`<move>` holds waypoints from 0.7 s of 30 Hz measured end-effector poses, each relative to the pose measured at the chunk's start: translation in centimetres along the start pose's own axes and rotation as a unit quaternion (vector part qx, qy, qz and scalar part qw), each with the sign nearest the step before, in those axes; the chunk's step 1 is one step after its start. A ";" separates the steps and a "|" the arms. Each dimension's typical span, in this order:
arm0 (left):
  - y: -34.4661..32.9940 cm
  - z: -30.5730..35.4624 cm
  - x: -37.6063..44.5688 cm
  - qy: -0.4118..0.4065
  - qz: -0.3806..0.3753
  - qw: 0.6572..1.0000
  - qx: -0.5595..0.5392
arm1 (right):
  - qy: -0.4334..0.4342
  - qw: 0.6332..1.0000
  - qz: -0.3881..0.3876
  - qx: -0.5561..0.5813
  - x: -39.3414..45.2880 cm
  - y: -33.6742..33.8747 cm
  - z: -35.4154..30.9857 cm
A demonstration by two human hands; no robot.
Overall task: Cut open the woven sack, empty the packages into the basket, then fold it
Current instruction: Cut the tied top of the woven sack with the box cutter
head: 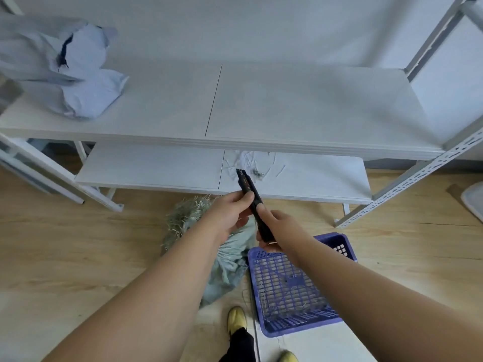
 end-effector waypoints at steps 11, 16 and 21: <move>-4.3 -4.6 -2.7 -0.012 0.001 0.999 0.038 | -0.020 0.999 0.042 0.014 -4.1 2.3 4.3; -4.3 -7.6 -5.3 -0.015 0.067 0.996 0.053 | -0.009 0.999 -0.049 0.008 -4.0 0.6 6.8; -2.5 -11.8 -6.3 0.052 0.089 0.995 0.013 | -0.026 0.998 -0.043 -0.045 -4.3 -0.6 10.0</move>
Point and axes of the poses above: each hand's wrist, its own x-axis towards the middle knuckle, its own y-axis out of the back of the hand, z = x × y, the point moved 4 cm from there along x, towards the middle knuckle, and after that the axes turned 10 degrees about -z, right-handed, at the moved point
